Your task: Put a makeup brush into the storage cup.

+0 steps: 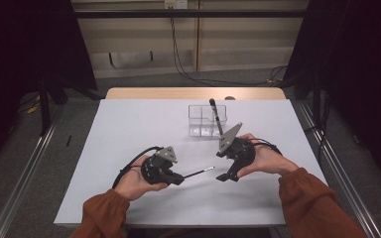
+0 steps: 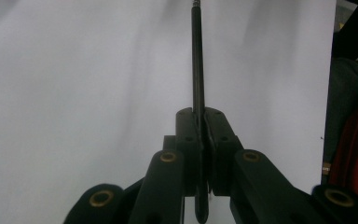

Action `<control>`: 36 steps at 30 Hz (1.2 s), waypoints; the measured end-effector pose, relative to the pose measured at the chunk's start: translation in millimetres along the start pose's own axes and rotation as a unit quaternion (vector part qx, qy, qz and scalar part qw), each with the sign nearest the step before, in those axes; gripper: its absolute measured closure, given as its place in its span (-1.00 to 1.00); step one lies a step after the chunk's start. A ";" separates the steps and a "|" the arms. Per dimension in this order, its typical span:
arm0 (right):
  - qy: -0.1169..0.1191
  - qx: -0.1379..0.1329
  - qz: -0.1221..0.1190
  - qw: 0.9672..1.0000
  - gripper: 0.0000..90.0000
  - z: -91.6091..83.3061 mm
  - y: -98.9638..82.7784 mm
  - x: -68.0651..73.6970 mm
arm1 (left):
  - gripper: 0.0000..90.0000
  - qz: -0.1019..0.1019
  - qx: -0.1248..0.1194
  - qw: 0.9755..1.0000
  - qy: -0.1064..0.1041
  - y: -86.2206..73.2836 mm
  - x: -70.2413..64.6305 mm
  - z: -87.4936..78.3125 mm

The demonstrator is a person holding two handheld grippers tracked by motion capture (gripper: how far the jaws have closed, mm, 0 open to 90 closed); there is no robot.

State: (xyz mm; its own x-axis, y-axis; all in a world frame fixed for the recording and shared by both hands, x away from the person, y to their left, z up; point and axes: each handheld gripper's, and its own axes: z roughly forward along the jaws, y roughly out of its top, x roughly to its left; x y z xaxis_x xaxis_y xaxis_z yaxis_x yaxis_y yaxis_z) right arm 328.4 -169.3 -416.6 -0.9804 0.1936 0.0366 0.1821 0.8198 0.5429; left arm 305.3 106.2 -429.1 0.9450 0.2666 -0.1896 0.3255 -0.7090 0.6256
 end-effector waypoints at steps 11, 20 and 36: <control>-0.017 -0.027 0.026 0.999 -0.91 -3.0 -14.6 3.6 | 0.90 -0.015 -0.029 0.999 0.012 -17.1 1.8 -12.2; -0.026 -0.047 0.060 0.997 -0.92 0.8 -30.6 3.9 | 0.90 -0.029 -0.071 0.997 0.023 -32.9 2.3 -23.0; -0.042 -0.106 0.102 0.988 -0.90 0.8 -43.6 11.5 | 0.90 -0.029 -0.132 0.990 0.036 -43.5 4.1 -25.3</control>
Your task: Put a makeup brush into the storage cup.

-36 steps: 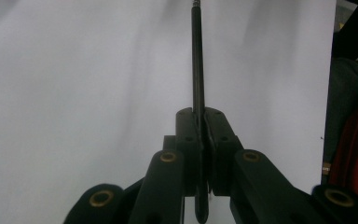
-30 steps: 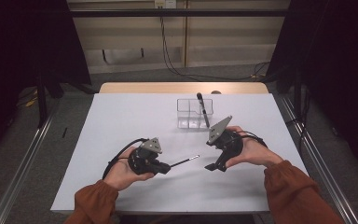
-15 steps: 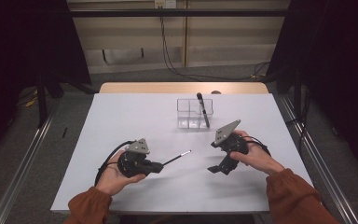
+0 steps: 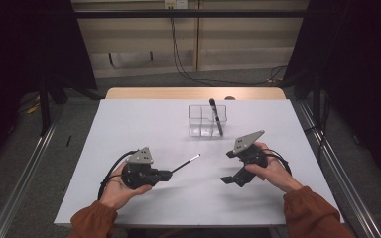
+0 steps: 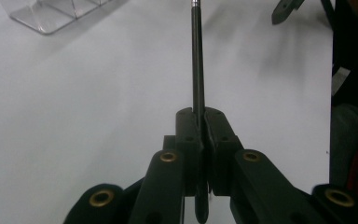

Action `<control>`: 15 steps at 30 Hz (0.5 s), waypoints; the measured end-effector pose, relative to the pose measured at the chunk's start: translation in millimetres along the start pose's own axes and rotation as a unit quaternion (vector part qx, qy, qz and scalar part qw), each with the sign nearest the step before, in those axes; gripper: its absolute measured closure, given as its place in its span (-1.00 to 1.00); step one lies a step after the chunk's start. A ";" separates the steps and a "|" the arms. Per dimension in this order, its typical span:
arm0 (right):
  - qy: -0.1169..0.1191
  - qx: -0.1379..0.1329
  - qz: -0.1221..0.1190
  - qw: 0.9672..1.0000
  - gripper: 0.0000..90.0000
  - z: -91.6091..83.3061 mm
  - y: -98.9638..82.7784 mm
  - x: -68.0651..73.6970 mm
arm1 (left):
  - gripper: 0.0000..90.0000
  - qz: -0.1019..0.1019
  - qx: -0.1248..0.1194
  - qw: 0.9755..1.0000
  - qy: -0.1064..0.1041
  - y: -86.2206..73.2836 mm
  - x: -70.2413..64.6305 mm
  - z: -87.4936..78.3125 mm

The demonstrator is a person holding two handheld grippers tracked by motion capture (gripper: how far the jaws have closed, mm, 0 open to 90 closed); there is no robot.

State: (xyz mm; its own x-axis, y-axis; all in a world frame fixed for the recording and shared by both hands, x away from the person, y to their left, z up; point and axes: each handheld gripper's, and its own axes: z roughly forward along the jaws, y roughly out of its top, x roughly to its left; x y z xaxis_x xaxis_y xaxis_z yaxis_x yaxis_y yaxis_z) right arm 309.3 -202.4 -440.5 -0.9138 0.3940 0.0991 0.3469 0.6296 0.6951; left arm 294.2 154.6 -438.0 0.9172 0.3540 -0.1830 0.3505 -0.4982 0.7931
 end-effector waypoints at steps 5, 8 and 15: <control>0.003 -0.017 0.010 1.000 -0.88 -0.4 -2.3 2.0 | 0.90 0.000 -0.037 0.999 0.005 -0.5 0.7 -0.9; 0.009 -0.034 0.016 0.999 -0.89 -2.4 -3.0 2.8 | 0.90 -0.006 -0.059 0.998 0.005 -2.7 1.4 -0.3; -0.010 -0.059 0.021 0.998 -0.91 -1.1 -5.3 6.1 | 0.90 -0.010 -0.093 0.996 0.011 -3.8 2.8 -1.2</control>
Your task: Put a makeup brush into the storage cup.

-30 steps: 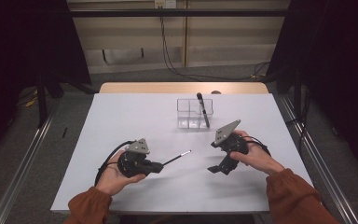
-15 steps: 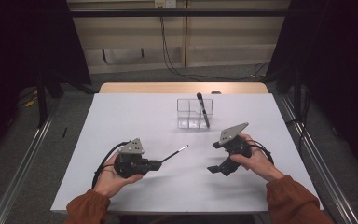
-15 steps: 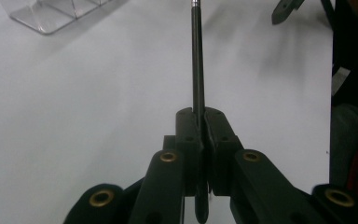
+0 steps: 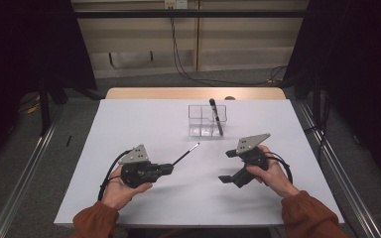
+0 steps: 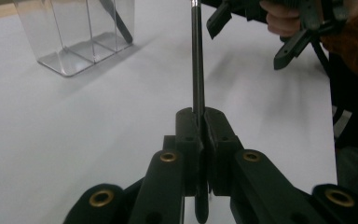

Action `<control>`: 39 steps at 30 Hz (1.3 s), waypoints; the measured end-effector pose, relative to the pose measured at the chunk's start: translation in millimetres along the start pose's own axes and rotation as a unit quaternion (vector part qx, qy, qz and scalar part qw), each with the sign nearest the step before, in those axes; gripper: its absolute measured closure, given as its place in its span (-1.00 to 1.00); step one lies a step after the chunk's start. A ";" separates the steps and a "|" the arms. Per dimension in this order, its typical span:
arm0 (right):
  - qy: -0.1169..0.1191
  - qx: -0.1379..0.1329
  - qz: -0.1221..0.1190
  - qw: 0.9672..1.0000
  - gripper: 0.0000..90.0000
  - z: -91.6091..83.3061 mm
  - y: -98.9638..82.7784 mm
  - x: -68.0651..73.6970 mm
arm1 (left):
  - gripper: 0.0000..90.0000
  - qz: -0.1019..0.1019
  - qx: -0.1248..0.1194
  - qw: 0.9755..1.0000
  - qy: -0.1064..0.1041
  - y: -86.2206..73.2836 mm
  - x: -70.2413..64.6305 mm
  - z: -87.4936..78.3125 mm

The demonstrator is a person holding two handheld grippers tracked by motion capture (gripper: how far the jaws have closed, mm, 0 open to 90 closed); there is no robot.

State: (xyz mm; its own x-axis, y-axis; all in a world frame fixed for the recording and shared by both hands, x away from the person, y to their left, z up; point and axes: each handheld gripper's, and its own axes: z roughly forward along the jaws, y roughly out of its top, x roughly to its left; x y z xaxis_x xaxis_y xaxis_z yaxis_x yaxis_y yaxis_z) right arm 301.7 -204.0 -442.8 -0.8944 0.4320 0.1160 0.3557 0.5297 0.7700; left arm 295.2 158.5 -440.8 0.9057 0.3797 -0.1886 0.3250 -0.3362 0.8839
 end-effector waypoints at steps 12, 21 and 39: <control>0.008 -0.076 0.010 0.997 -0.92 -3.4 3.7 7.7 | 0.90 0.010 -0.043 0.999 0.010 1.3 -4.4 0.9; 0.001 -0.144 0.023 0.989 -0.93 -6.5 6.5 12.9 | 0.89 0.024 -0.076 0.997 -0.004 5.0 -10.7 2.3; 0.000 -0.222 0.028 0.975 -0.88 2.7 11.8 16.9 | 0.89 0.035 -0.082 0.996 -0.015 15.0 -18.5 21.3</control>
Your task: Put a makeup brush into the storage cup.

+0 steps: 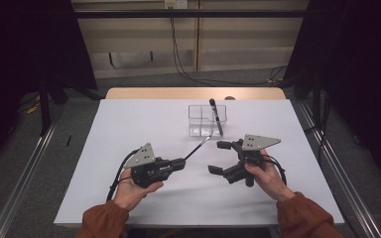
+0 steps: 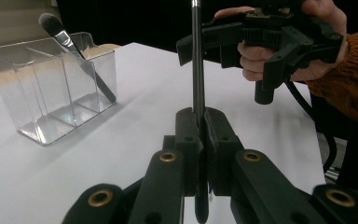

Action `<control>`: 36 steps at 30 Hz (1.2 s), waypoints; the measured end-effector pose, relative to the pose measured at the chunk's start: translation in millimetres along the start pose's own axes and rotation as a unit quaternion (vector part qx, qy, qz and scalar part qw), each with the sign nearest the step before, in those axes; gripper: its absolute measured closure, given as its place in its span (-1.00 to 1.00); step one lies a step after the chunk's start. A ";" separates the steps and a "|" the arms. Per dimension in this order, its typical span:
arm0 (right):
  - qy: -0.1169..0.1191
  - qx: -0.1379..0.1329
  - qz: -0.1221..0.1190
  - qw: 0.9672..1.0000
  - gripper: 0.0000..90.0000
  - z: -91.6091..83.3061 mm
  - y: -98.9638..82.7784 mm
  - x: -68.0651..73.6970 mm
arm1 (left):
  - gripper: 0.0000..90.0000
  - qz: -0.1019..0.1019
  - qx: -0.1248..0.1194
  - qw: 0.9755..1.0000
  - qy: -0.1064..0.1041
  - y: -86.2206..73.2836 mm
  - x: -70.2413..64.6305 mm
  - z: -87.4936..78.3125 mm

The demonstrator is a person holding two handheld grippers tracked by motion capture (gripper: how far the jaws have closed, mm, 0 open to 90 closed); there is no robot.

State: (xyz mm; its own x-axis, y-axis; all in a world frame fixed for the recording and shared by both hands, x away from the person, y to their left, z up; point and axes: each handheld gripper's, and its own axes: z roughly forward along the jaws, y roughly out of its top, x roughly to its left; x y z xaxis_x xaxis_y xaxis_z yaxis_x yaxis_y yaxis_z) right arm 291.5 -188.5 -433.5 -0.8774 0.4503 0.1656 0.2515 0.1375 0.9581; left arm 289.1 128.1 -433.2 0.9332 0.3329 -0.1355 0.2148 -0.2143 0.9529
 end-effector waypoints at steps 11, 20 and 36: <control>0.026 -0.009 0.018 0.999 -0.89 8.8 4.6 5.7 | 0.89 0.004 0.007 1.000 -0.011 -4.4 -4.0 9.2; 0.037 -0.008 0.014 0.999 -0.55 16.2 6.3 6.0 | 0.89 0.001 0.009 1.000 -0.007 -7.5 -2.5 8.8; 0.076 -0.014 0.039 0.996 0.53 18.6 6.1 0.4 | 0.89 0.008 0.035 0.999 -0.020 -13.9 -5.0 16.3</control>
State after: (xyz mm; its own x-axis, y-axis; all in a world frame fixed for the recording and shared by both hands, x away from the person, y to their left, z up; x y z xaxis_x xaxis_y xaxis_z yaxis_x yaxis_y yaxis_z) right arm 300.3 -171.1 -431.9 -0.9079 0.3200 0.2707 0.3113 0.0825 0.9467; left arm 286.1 114.4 -450.2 0.9472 0.2917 -0.1334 0.2186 -0.2827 0.9340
